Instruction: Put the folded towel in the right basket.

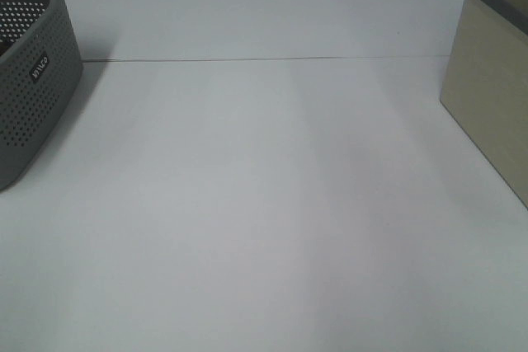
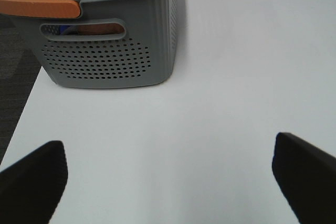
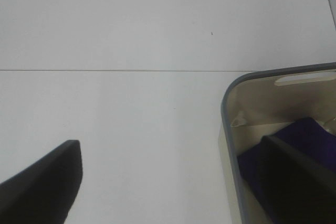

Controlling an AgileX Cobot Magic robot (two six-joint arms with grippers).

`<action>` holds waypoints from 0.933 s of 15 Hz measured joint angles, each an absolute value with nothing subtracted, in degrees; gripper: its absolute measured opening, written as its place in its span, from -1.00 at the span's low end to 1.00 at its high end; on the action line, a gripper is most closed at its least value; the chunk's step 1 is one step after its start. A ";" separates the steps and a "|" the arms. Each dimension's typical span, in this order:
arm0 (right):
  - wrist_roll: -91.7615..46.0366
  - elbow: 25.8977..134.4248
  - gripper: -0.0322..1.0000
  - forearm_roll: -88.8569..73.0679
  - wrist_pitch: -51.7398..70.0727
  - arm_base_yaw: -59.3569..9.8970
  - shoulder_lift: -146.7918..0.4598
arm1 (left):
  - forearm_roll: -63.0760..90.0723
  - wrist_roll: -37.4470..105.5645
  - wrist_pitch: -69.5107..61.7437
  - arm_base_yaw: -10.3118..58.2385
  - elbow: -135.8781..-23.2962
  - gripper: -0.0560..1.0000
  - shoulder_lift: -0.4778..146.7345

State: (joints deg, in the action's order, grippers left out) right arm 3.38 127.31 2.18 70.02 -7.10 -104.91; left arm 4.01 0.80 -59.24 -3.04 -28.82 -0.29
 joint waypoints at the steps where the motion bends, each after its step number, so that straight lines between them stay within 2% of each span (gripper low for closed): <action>1: 3.44 126.45 0.75 2.01 69.96 -7.68 -102.96 | 4.01 0.80 -59.24 -3.04 -28.82 0.98 -0.29; 3: 4.18 122.44 0.75 1.95 69.84 -7.68 -97.57 | 4.01 0.80 -59.24 -3.04 -28.82 0.98 -0.29; 4: 4.47 114.65 0.75 2.29 69.79 -7.68 -90.53 | 4.01 0.80 -59.24 -3.04 -28.82 0.98 -0.29; 5: 4.47 111.44 0.75 2.35 69.79 -7.68 -87.61 | 4.01 0.80 -59.24 -3.04 -28.82 0.98 -0.29; 6: 4.47 98.38 0.75 3.15 69.90 -7.68 -76.09 | 4.01 0.80 -59.24 -3.04 -28.82 0.98 -0.29; 7: 4.47 91.50 0.75 3.32 69.90 -7.68 -69.67 | 4.01 0.80 -59.24 -3.04 -28.82 0.98 -0.29; 8: 4.47 91.50 0.75 3.32 69.90 -7.68 -69.67 | 4.01 0.80 -59.24 -3.04 -28.82 0.98 -0.29; 9: 4.35 85.83 0.75 3.50 69.96 -7.68 -63.77 | 4.01 0.80 -59.24 -3.04 -28.82 0.98 -0.29; 10: 4.35 74.66 0.75 3.55 69.96 -7.68 -51.34 | 4.01 0.80 -59.24 -3.04 -28.82 0.98 -0.29; 14: 4.35 57.75 0.75 3.55 70.02 -7.68 -31.91 | 4.01 0.80 -59.24 -3.04 -28.82 0.98 -0.29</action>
State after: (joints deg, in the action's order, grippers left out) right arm 4.35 57.75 3.55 70.02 -7.68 -31.91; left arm 4.01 0.80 -59.24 -3.04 -28.82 -0.29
